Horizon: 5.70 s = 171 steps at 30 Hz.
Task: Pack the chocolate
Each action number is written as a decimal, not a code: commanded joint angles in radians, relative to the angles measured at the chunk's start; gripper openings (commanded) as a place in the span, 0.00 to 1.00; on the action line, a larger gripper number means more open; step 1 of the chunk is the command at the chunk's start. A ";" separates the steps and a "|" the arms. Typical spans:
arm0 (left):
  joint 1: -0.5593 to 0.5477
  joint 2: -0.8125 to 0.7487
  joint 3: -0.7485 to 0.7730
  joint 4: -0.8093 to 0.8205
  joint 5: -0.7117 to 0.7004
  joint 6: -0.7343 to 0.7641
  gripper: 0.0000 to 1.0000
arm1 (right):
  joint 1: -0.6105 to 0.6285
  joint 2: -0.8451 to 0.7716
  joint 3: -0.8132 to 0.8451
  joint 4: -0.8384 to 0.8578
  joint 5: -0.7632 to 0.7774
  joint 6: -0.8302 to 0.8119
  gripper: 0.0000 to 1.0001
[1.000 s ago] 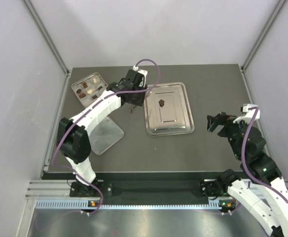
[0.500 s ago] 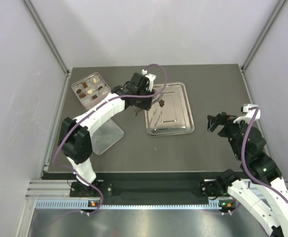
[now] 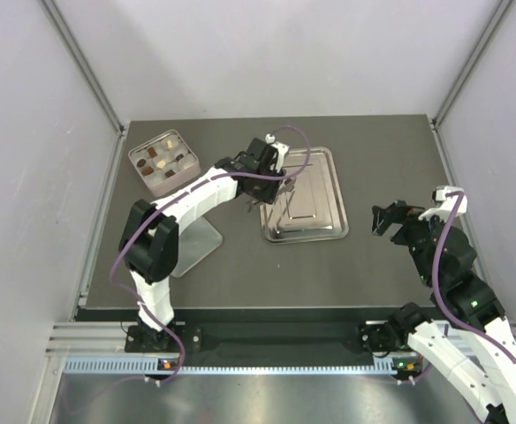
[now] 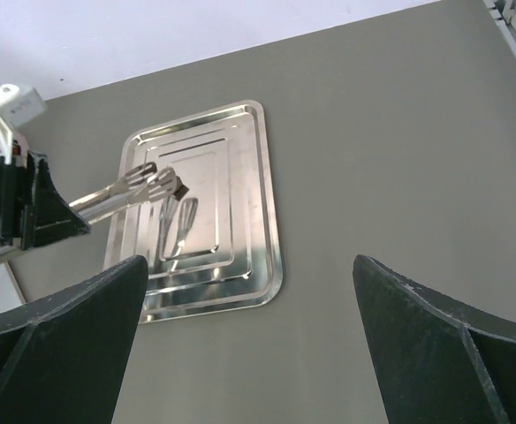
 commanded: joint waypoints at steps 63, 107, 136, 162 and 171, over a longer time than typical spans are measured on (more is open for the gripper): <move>0.628 -0.225 -0.131 -0.118 -0.312 -0.163 0.34 | -0.002 -0.027 0.006 0.037 0.018 -0.031 1.00; 0.507 -0.358 -0.063 -0.112 -0.200 -0.175 0.46 | -0.002 -0.023 0.039 -0.010 0.009 -0.011 1.00; 0.263 0.001 -0.159 0.310 -0.178 -0.304 0.52 | -0.002 0.074 0.073 -0.056 0.053 -0.020 1.00; 0.236 0.079 -0.050 0.192 -0.175 -0.315 0.91 | 0.000 0.091 0.036 0.008 0.041 -0.029 1.00; 0.231 -0.059 -0.085 0.104 -0.155 -0.315 0.95 | -0.002 0.082 0.067 -0.035 0.001 0.014 1.00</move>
